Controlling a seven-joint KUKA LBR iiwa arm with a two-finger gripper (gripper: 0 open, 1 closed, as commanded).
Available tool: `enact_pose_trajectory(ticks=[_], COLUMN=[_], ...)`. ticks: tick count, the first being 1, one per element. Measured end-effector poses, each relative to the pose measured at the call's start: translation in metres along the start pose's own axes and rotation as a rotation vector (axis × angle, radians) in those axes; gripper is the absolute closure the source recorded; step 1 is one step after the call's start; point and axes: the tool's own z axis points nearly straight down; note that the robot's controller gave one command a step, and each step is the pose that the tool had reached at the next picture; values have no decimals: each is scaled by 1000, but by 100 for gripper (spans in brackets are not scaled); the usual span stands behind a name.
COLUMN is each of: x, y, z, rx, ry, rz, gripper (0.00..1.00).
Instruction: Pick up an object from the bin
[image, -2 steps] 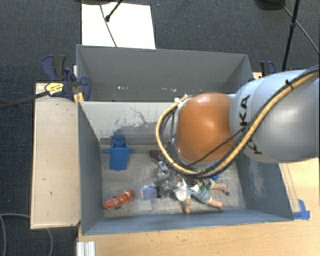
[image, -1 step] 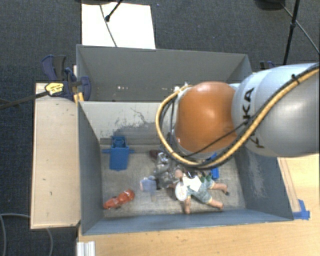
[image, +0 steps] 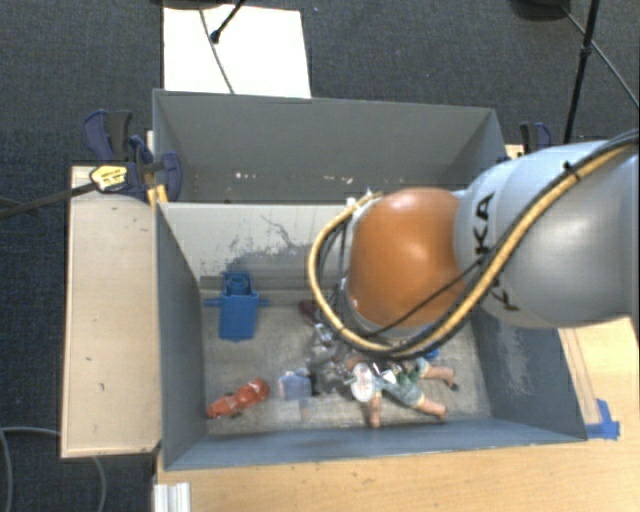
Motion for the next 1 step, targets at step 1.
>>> enact_pose_trajectory(ticks=[1], x=[-17], y=[4], z=[-1], rx=[-1], ry=[3], rz=[-18], gripper=[100])
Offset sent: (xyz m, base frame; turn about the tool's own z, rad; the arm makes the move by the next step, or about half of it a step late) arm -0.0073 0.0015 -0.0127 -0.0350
